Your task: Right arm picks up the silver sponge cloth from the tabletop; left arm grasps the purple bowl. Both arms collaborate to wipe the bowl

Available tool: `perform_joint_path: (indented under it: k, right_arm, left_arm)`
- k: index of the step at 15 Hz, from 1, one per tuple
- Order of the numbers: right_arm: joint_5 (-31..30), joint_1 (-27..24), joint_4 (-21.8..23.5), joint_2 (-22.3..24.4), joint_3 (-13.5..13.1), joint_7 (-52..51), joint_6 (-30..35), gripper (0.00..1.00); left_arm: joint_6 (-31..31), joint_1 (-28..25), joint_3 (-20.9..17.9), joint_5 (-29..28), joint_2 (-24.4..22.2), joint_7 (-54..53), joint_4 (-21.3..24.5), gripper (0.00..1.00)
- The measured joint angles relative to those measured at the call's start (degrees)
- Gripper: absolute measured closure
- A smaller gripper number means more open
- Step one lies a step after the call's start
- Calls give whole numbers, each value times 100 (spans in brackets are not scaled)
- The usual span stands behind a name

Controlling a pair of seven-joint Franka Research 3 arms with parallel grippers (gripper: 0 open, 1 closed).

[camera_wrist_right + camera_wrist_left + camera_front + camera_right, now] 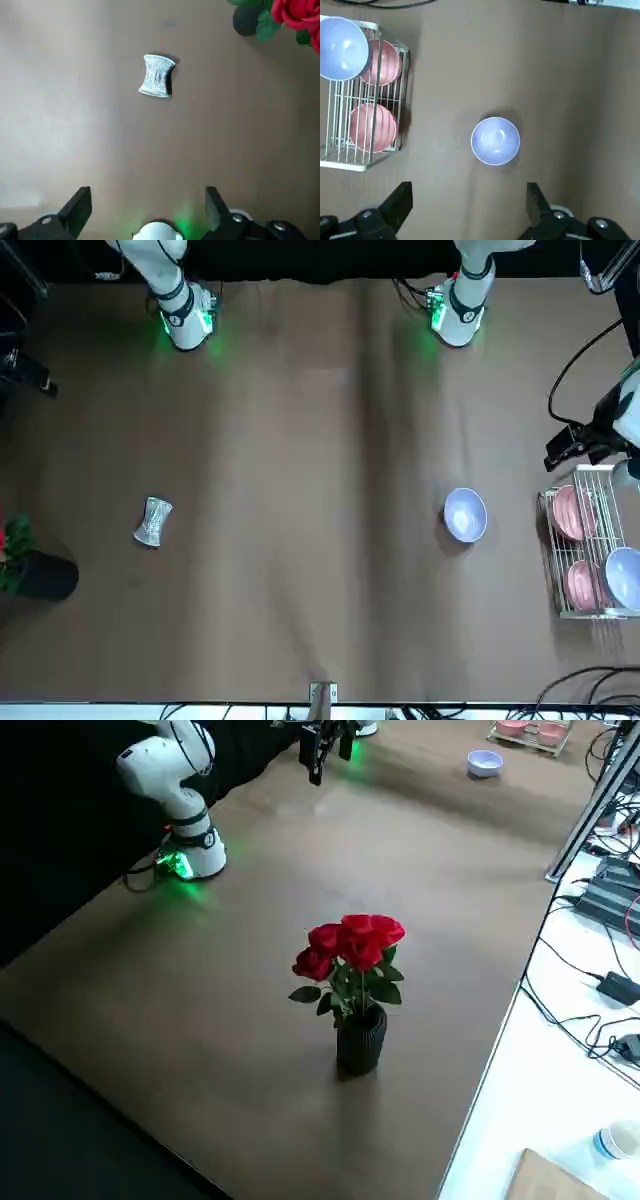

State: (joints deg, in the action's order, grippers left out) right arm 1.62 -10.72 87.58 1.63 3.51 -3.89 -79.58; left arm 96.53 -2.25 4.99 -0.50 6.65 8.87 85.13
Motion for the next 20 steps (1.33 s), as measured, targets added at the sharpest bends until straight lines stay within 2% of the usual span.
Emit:
perform_joint_path:
  k: [7, 12, 15, 16, 20]
  right_arm:
    - [0, 1, 0, 0, 1, 0, 5, 0]
    - [-8, 44, 12, 0, 9, -14, 28, 0]
    - [-13, 23, 133, -1, -30, -176, -128, 0]
    - [-12, -69, 392, -15, -46, -177, -468, 0]
    - [-8, -262, 869, -374, -87, 51, -946, 0]
  left_arm:
    - [-132, 86, 18, -5, 77, -20, 87, 0]
    - [-82, 341, 92, -116, 758, -32, 499, 0]
    - [621, 308, 90, -119, 1024, -56, 883, 0]
    - [1271, 267, 86, -121, 1077, -66, 1284, 0]
    - [2038, 148, 82, -124, 1437, -110, 1739, 0]
